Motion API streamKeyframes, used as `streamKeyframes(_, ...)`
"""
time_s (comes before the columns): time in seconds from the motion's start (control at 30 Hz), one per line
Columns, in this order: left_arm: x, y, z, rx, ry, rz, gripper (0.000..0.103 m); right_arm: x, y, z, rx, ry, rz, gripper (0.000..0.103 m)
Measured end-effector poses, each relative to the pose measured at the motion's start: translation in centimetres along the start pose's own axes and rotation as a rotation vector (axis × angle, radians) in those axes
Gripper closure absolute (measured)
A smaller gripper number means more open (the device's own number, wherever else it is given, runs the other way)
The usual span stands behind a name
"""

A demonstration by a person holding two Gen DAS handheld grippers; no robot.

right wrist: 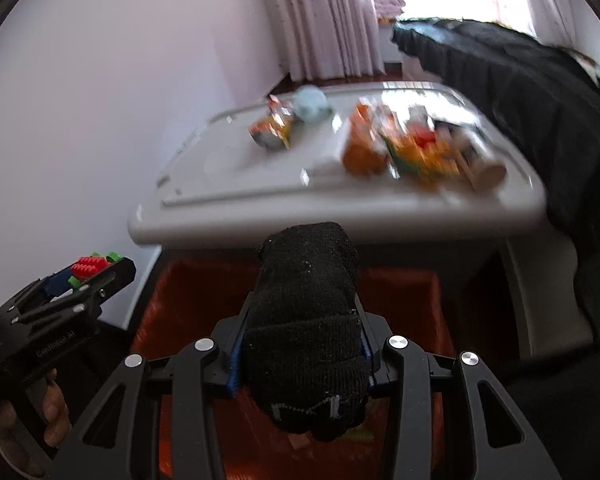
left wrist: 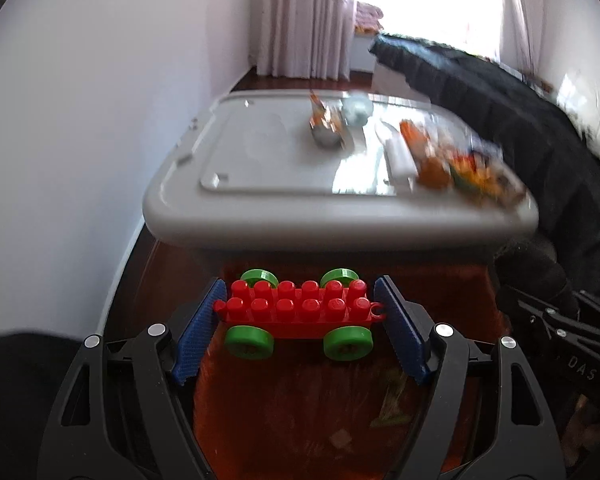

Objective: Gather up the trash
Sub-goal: 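Release the black sock and toy car into the bin with both tools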

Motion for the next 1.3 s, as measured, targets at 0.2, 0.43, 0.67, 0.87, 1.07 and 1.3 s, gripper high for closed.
streamKeyframes(0.2,1.1,4.1,-1.3,0.061,-0.006,0.089,0.029,1.1,3.3,-1.4,0.047,0.004,0.081,0.06)
streamKeyframes(0.43,2.1,4.6,-0.7,0.051,-0.016,0.123,0.029,1.8,4.1,-1.9,0.077,0.011,0.123,0.06)
streamKeyframes(0.67,2.2,4.9,-0.4,0.042,-0.011,0.136,0.029,2.5,4.2,-1.5,0.066,0.005,0.141,0.057)
streamKeyframes(0.87,2.9,5.4,-0.7,0.067,-0.015,0.177,0.015,1.6,3.5,-2.1,0.091,0.036,0.089,0.026)
streamKeyframes(1.07,2.8,5.4,-0.6,0.063,-0.014,0.171,0.014,1.1,3.2,-3.4,0.152,0.04,0.065,0.026)
streamKeyframes(1.3,2.7,5.4,-0.8,0.071,-0.009,0.169,0.014,1.1,3.1,-3.7,0.172,0.036,0.069,0.026)
Point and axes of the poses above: each gripper's, at about its wrist camera, not at the fingertips, and x roughly the way its jaws point, z to its left, y to its underside, the point moved 3 cm from there along x, roughly the way its jaws point, and after that the axes turned 11 degrees about -z, right-handed, at the moved point
